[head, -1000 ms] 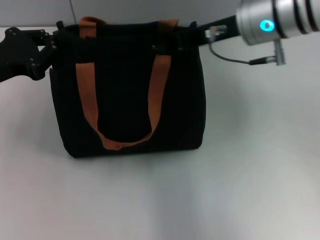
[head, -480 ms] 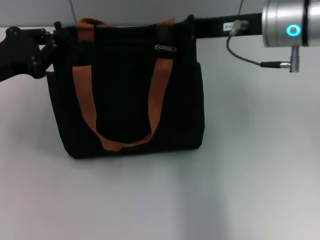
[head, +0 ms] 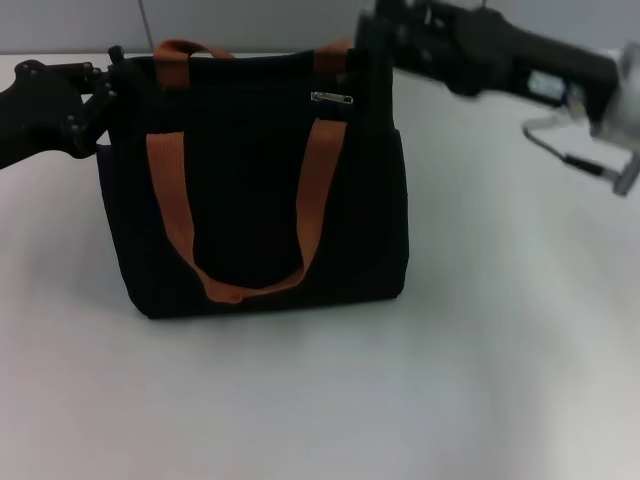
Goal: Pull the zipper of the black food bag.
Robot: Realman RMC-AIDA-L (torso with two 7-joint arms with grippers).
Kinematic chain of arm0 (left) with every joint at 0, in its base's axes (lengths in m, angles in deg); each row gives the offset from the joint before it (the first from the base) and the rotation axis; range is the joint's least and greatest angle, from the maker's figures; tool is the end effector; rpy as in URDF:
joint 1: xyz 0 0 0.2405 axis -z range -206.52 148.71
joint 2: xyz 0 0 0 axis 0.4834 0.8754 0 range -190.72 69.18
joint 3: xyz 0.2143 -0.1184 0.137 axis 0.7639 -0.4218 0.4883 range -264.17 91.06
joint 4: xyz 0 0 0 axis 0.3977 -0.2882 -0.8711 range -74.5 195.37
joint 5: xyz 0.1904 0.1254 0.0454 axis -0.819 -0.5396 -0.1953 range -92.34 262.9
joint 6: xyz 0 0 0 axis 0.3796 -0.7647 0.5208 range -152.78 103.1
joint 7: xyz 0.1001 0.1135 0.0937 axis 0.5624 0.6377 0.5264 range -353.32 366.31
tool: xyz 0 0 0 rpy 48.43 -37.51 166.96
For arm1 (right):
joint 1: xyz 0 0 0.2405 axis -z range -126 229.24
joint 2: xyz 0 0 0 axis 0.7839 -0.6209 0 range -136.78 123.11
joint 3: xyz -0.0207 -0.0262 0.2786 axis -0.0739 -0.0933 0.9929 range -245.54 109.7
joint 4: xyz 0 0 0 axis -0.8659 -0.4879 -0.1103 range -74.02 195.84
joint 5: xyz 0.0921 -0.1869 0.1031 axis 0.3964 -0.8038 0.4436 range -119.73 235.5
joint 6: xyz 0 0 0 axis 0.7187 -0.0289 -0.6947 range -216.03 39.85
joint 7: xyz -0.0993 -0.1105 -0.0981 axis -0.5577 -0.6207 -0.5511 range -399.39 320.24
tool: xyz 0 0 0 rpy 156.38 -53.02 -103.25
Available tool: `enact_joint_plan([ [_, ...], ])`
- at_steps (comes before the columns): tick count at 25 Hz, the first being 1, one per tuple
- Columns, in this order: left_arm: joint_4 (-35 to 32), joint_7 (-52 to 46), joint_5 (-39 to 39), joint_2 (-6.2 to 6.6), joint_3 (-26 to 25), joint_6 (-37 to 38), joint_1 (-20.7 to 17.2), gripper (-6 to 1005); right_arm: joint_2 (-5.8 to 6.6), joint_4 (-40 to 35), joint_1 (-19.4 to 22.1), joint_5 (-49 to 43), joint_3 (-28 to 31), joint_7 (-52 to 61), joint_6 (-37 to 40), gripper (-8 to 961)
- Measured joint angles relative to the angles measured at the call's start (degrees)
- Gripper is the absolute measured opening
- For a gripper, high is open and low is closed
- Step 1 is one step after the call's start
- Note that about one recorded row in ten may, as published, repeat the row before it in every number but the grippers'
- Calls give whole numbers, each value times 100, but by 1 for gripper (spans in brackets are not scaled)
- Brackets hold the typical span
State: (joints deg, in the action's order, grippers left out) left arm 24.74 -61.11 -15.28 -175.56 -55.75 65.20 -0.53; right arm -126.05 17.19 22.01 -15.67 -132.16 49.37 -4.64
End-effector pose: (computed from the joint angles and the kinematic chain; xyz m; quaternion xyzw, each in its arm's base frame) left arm -0.2936 0.3928 0.0394 -0.8877 -0.1448 -0.3348 0.2809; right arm 0.1691 0.3993 -0.0221 -0.8669 0.2054 0.4432 0.0999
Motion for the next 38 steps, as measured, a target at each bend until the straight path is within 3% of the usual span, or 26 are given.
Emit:
enact_joint_plan([
  [5, 2, -89, -4, -8, -5, -96, 11, 39, 41, 1112, 122, 45, 315, -1906, 1250, 581],
  [8, 2, -167, -7, -9, -4, -125, 3, 35, 97, 1290, 384, -185, 306, -2560, 1696, 700],
  [16, -11, -481, -26, -8, -52, -75, -61, 78, 114, 1318, 593, -1028, 376, -2822, 1712, 759],
  [18, -51, -676, -68, 67, -27, -15, -79, 115, 89, 1322, 576, -1103, 376, -2891, 1641, 760],
  [19, -106, -943, -113, 207, -4, 136, -131, 145, 72, 1335, 561, -1132, 366, -2954, 1563, 761],
  [20, -106, -943, -113, 207, -4, 136, -131, 176, 72, 1335, 561, -1132, 366, -2954, 1563, 762],
  [26, -172, -1653, -129, 815, -59, 843, -309, 380, 46, 1341, 524, -1238, 304, -2982, 1178, 767],
  [29, -259, -1786, -105, 901, -92, 913, -387, 494, 28, 1380, 473, -1311, 301, -3045, 1082, 770],
  [33, -278, -1596, -71, 787, -360, 1169, -445, 684, 23, 1411, 456, -1311, 300, -3074, 1053, 773],
  [34, -254, -1231, -73, 649, -403, 1586, -451, 731, 22, 1421, 456, -1311, 298, -3090, 1045, 774],
  [35, -254, -1231, -73, 649, -403, 1586, -451, 744, 20, 1436, 454, -1311, 298, -3108, 1043, 775],
  [38, -243, -567, -131, 409, -305, 2214, -438, 783, 15, 1485, 432, -1311, 287, -3152, 1041, 777],
])
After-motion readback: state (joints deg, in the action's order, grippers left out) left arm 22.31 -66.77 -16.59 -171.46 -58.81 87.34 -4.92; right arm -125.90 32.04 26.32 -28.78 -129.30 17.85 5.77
